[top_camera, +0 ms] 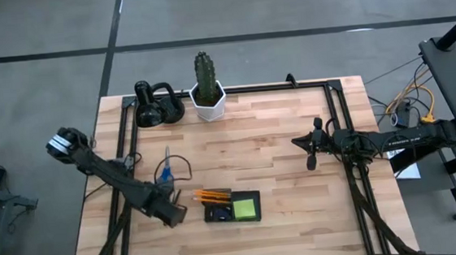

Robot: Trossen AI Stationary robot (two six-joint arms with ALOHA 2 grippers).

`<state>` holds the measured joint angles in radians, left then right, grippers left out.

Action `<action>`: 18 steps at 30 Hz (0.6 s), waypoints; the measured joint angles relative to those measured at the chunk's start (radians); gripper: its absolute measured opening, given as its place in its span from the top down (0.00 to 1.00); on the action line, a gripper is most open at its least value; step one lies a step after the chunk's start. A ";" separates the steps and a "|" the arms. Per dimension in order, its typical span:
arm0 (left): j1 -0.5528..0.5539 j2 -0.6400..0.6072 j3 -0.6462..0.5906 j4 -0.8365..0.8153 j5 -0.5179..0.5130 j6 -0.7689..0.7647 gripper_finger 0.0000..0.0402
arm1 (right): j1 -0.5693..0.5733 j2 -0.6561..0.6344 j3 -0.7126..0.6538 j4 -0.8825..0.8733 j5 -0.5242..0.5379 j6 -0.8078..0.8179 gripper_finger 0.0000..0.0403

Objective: Pick and place office supplies into organizer
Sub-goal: Put the black pen into the desk organizer

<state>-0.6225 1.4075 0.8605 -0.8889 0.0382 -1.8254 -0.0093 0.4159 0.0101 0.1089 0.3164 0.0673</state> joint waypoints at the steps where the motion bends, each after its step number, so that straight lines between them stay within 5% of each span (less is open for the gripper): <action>1: 0.002 -0.007 -0.019 0.034 -0.014 0.001 0.82 | 0.000 0.000 0.000 0.000 0.000 0.000 0.98; 11: 0.027 0.034 -0.098 0.123 0.056 0.062 0.81 | 0.000 0.000 0.000 0.000 0.000 0.000 0.98; 18: 0.029 0.051 -0.099 0.127 0.035 0.078 0.67 | 0.000 0.000 0.000 0.000 0.000 0.000 0.98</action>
<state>-0.5940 1.4586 0.7616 -0.7624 0.0733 -1.7472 -0.0090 0.4156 0.0101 0.1089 0.3164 0.0673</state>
